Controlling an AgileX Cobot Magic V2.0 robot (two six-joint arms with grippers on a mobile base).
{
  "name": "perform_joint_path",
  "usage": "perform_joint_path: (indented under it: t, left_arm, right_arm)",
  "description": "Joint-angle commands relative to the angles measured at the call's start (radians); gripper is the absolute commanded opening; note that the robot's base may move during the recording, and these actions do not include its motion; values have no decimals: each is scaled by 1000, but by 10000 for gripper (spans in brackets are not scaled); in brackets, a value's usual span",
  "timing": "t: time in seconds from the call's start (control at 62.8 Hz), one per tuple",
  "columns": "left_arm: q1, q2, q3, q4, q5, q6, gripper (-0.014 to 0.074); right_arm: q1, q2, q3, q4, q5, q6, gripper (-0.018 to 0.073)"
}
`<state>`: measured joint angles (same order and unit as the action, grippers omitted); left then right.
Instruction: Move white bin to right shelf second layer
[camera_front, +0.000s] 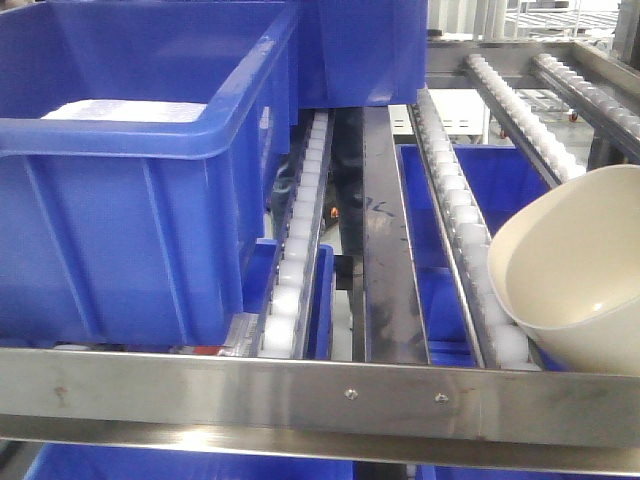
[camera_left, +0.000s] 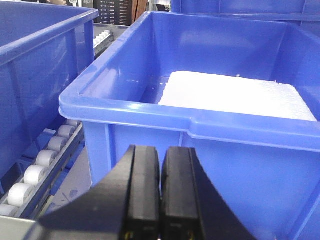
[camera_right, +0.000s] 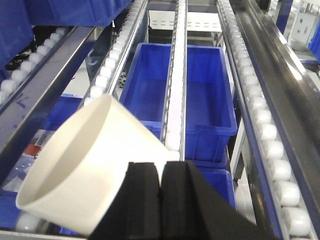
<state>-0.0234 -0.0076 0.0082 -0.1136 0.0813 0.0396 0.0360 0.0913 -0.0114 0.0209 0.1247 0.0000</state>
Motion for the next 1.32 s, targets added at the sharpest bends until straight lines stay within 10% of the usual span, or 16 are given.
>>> perform_joint_path:
  t: [0.0, 1.305]
  left_arm:
    - [-6, -19, 28, -1, -87, -5, 85]
    - [-6, -19, 28, -1, -87, -5, 85]
  right_arm:
    - [2, -27, 11, 3, -125, -12, 54]
    - [2, -120, 42, 2, -125, -12, 54]
